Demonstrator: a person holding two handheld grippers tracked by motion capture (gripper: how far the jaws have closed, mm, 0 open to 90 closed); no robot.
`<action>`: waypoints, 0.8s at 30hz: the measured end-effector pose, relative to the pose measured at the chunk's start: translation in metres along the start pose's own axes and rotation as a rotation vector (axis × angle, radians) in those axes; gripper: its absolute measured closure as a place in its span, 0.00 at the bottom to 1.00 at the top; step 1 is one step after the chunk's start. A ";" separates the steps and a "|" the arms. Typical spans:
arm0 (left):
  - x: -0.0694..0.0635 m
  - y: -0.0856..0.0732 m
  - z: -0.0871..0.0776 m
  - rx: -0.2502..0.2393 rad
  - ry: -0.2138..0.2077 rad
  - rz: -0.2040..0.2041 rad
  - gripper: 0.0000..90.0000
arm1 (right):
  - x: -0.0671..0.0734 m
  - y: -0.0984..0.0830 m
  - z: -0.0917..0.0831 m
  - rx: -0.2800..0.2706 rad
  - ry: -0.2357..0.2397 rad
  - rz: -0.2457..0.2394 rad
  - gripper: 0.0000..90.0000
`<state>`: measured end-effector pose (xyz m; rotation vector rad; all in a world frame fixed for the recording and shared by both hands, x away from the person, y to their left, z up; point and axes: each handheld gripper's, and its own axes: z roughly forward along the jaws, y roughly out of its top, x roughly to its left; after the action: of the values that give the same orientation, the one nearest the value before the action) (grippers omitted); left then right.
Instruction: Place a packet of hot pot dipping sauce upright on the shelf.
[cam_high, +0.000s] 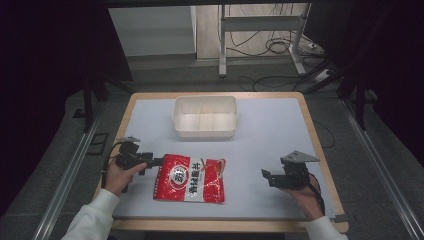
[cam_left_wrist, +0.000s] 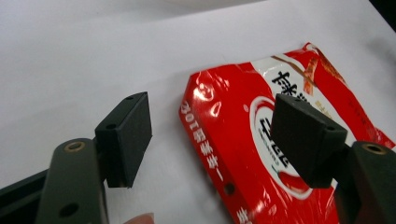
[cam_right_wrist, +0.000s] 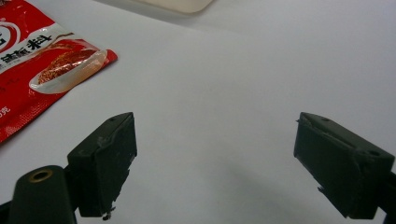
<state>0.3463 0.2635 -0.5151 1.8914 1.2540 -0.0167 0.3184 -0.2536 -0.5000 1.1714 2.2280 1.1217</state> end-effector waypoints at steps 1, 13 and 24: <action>0.001 0.002 0.003 0.009 -0.010 -0.002 0.32 | 0.000 0.000 0.000 0.002 -0.001 -0.003 0.14; 0.014 0.016 0.029 0.069 -0.054 -0.024 0.35 | -0.001 -0.002 0.001 0.008 -0.015 0.000 0.14; 0.012 0.013 0.038 0.097 -0.090 -0.021 0.42 | -0.003 -0.003 0.003 0.016 -0.026 -0.001 0.14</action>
<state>0.3778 0.2468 -0.5365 1.9380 1.2313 -0.1740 0.3202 -0.2554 -0.5038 1.1843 2.2222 1.0843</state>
